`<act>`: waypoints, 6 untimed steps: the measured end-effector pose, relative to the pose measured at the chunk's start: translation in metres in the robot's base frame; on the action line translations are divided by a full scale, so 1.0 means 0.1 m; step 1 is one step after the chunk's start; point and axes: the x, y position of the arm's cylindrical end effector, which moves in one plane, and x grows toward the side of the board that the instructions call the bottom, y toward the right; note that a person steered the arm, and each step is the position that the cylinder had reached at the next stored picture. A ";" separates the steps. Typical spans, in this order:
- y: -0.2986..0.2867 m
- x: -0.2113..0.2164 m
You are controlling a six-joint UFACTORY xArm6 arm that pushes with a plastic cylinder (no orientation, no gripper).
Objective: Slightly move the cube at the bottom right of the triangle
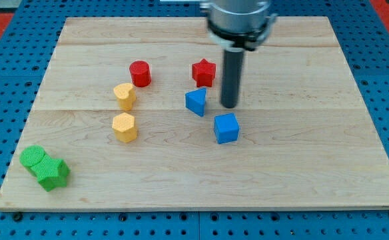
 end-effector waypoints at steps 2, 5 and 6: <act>0.55 0.63; -0.20 0.73; -0.04 0.61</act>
